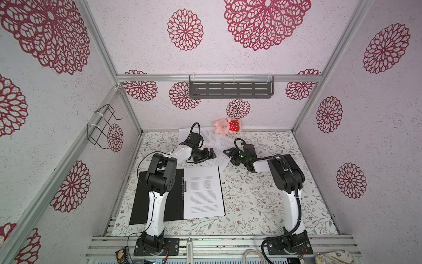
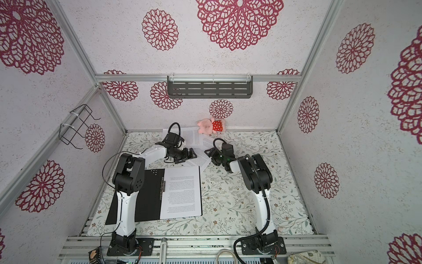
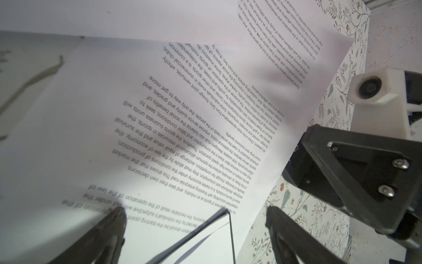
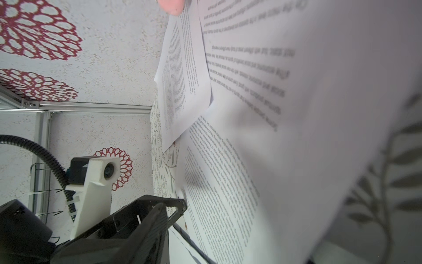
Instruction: Put the files into the folder
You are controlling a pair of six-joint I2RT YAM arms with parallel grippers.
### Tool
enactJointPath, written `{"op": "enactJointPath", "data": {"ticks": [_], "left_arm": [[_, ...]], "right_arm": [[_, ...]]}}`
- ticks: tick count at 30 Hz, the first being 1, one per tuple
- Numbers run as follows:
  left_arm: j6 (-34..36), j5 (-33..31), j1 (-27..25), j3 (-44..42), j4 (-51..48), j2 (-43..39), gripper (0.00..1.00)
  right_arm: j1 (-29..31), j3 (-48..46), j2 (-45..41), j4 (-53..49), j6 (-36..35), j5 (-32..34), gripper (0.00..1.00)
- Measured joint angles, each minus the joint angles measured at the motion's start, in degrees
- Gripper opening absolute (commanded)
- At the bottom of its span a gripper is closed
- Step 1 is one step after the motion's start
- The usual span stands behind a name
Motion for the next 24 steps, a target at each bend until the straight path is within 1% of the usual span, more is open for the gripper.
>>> {"op": "enactJointPath", "data": {"ticks": [4,9,14,18,21,22,24], "left_arm": [[-0.07,0.2,0.0,0.0,0.07,0.04,0.99],[-0.11,0.37,0.0,0.0,0.13,0.07,0.99],[-0.15,0.61,0.0,0.0,0.22,0.07,0.99],[-0.46,1.57,0.04,0.0,0.22,0.07,0.99],[-0.83,2.36,0.17,0.04,0.11,0.07,0.99],[-0.98,2.6,0.2,0.04,0.02,0.04,0.99],[-1.25,2.99,0.33,0.04,-0.26,-0.09,0.99]], "right_arm": [[0.17,-0.76,-0.09,0.96,1.62,1.31,0.5],[0.28,-1.18,0.0,1.16,2.91,2.36,0.42],[0.33,-1.29,0.48,1.44,3.76,3.15,0.29],[0.42,-1.81,0.55,1.53,4.04,3.89,0.12],[0.39,-2.45,0.55,1.64,3.87,4.22,0.02],[0.39,-2.71,0.55,1.77,4.09,4.33,0.0],[0.39,-2.93,0.44,1.84,3.54,4.39,0.0]]}}
